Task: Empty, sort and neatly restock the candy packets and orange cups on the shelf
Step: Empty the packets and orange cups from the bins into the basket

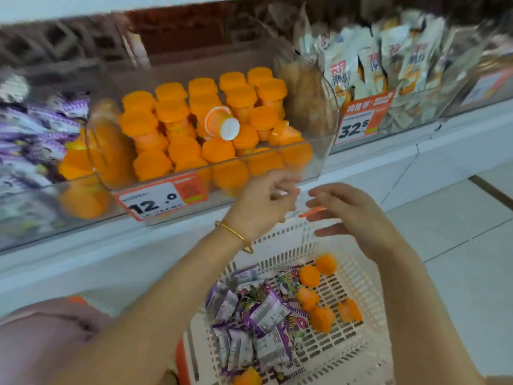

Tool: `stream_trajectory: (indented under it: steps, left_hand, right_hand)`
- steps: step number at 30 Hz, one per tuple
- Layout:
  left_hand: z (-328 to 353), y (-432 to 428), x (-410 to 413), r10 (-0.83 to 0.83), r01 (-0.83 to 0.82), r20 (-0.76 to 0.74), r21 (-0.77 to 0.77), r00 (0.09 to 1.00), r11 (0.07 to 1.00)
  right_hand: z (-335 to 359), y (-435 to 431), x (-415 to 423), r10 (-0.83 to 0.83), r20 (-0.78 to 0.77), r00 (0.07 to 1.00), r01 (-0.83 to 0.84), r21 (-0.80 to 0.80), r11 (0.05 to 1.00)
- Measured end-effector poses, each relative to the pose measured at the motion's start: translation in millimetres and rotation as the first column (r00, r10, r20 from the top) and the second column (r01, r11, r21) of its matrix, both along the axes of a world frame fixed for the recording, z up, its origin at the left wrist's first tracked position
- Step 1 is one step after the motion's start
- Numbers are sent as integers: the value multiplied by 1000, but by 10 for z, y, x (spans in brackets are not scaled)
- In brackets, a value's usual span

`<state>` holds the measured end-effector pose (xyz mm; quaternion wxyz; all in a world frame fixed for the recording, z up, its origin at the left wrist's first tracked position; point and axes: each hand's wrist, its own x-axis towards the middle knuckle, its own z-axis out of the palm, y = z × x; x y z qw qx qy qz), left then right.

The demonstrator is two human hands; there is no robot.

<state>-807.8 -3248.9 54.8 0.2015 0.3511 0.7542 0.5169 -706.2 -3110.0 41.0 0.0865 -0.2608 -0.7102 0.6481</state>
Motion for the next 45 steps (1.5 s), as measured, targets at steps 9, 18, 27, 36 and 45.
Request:
stream_trajectory:
  steps: [9,18,27,36,45]
  left_hand:
    - [847,-488,-1147,215,-444,-589,-277,779,852]
    - [527,-75,-1758,-120,-428,-597,-687,793,587]
    - [598,-264,-1792,-240,-445,-691,-652,682,614]
    - [650,-401,-1812,-263,-373,-622,-700,738,608]
    - [773,-526,-1858,-276,-396,-586,-759,762,518]
  right_hand:
    - [989,-63,-1475,141,-9,990,-87,751,654]
    - [799,135,-2462,-10,476,879,-467,866,178]
    - [908,166,-2486,37,573,819,-571,806,156]
    - [863,185,-2459,140,506,851,-523,801,289]
    - [867,108,-2273,88,96,991,-126,884,451]
